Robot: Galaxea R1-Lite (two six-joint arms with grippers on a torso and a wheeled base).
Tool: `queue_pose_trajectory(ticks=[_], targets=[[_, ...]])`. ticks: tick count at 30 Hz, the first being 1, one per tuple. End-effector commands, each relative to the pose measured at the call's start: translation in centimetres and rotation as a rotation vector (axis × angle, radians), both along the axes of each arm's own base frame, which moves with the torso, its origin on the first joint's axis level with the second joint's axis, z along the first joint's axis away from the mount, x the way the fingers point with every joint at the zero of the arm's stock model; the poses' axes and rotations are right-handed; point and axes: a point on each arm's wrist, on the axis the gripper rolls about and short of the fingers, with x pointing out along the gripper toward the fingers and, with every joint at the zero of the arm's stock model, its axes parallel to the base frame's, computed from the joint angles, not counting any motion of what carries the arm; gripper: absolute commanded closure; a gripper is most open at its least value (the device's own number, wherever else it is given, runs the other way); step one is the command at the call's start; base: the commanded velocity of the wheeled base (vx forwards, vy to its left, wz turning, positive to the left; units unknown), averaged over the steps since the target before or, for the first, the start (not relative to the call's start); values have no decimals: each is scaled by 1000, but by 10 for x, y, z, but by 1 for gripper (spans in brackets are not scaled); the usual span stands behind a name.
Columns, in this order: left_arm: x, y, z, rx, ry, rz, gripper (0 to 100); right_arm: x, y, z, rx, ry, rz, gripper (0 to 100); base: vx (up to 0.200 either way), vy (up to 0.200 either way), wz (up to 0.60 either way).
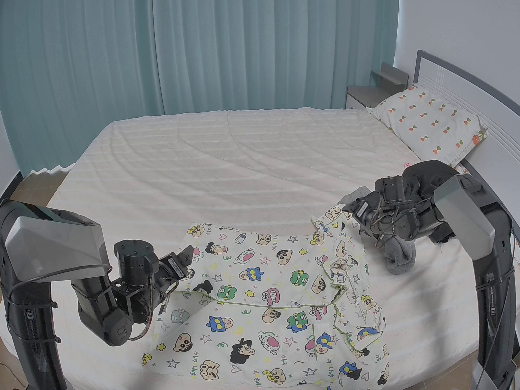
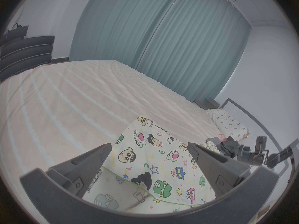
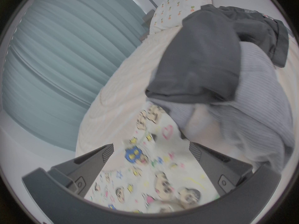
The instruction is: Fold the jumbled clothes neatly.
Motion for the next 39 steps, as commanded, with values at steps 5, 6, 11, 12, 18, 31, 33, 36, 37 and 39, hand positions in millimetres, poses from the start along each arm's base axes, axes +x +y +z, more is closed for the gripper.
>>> queue_pose_trajectory(ticks=[5, 6, 11, 12, 18, 31, 33, 36, 37, 39], targets=[[-42, 6, 30, -180, 14, -53, 0, -153, -76, 23, -149, 74, 277, 0, 0, 0, 0], [-43, 6, 30, -197, 17, -47, 0, -160, -77, 19, -167, 73, 304, 0, 0, 0, 0], [-45, 6, 28, -244, 39, -48, 0, -172, -63, 8, -182, 42, 441, 0, 0, 0, 0], [-47, 6, 27, -245, 48, -55, 0, -171, -58, 7, -185, 41, 459, 0, 0, 0, 0], [-54, 9, 24, -250, 75, -80, 0, -171, -38, 2, -190, 45, 527, 0, 0, 0, 0], [-50, 7, 4, -244, 83, -78, 0, -148, -8, -29, -230, 51, 611, 0, 0, 0, 0], [-49, 6, 3, -245, 80, -79, 0, -144, -9, -33, -239, 53, 608, 0, 0, 0, 0], [-49, 6, 2, -245, 80, -79, 0, -141, -9, -34, -241, 49, 609, 0, 0, 0, 0], [-49, 6, 1, -244, 83, -78, 0, -139, -8, -36, -241, 45, 610, 0, 0, 0, 0], [-49, 6, 0, -243, 86, -79, 0, -137, -6, -37, -241, 46, 615, 100, 0, 0, 0]])
